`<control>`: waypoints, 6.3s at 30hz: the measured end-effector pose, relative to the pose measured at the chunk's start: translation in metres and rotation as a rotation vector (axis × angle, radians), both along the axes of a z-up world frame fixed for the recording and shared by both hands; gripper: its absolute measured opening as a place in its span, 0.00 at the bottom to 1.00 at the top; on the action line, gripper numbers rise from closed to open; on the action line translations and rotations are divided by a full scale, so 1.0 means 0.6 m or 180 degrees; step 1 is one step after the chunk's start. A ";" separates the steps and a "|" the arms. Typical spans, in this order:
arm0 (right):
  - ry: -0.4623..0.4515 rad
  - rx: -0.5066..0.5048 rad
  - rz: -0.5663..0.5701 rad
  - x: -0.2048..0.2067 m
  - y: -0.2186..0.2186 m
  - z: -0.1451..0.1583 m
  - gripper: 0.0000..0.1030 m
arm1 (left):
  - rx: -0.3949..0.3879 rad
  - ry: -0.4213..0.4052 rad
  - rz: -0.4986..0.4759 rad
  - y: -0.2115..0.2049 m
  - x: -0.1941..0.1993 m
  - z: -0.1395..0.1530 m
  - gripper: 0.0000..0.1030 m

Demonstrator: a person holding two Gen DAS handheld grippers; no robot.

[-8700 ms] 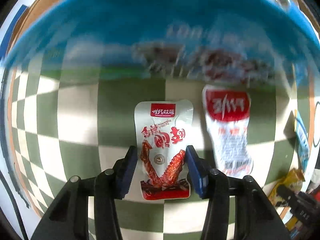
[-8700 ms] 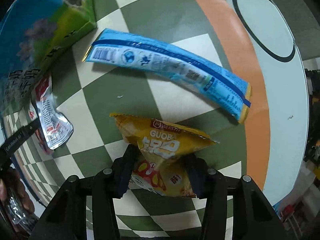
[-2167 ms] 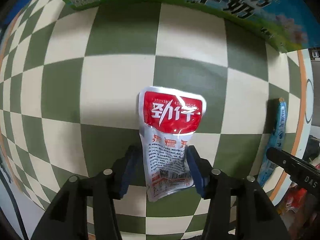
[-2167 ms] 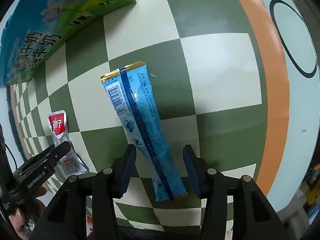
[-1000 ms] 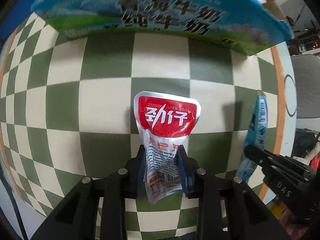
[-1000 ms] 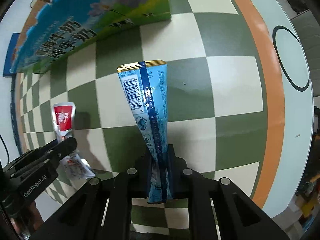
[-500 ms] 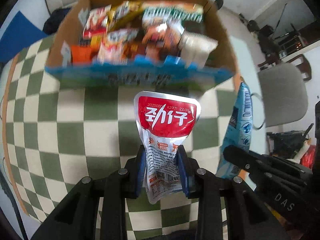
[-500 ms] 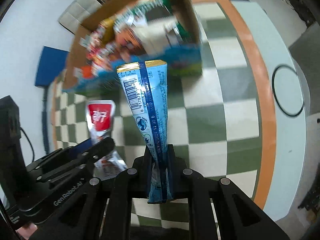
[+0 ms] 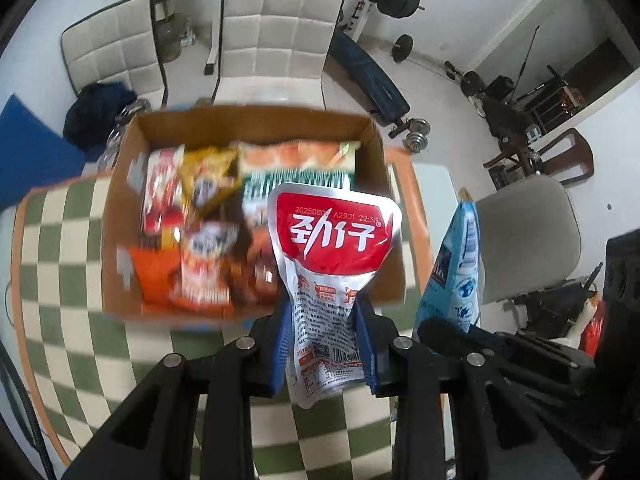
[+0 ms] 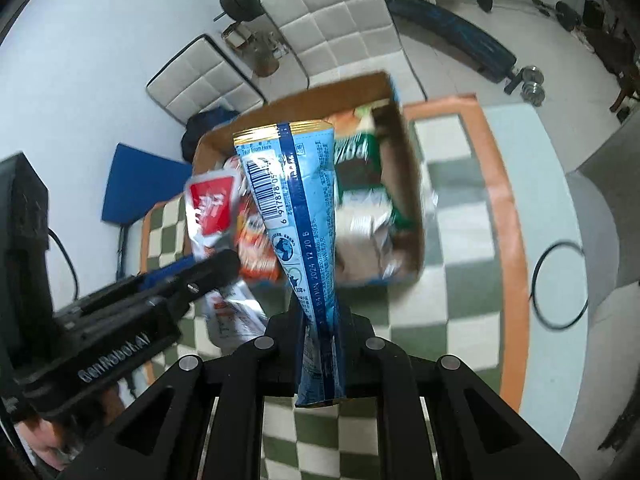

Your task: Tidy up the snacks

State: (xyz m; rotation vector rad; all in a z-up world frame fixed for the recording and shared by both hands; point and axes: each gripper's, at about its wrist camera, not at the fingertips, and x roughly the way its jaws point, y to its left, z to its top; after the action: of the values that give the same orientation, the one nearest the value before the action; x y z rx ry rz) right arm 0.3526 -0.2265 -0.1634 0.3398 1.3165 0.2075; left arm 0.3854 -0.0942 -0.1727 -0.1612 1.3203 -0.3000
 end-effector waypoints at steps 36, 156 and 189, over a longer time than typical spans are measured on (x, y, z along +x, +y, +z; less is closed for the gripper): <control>0.0676 -0.0357 -0.0179 0.288 -0.039 -0.182 0.16 | 0.0047 0.1099 -0.0126 -0.081 0.275 -0.207 0.36; -0.1624 -0.1296 -0.0279 -0.305 0.028 0.282 0.99 | 0.0865 -0.1759 0.0741 0.117 -0.328 0.234 1.00; -0.1628 -0.1265 -0.0334 -0.301 0.037 0.291 0.99 | 0.0865 -0.1779 0.0746 0.124 -0.321 0.242 1.00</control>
State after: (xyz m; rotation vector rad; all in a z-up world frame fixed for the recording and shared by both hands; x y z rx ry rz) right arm 0.1723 -0.2041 0.0111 0.0099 0.8050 -0.0582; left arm 0.1930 -0.0198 -0.0275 0.0021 0.7661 0.0392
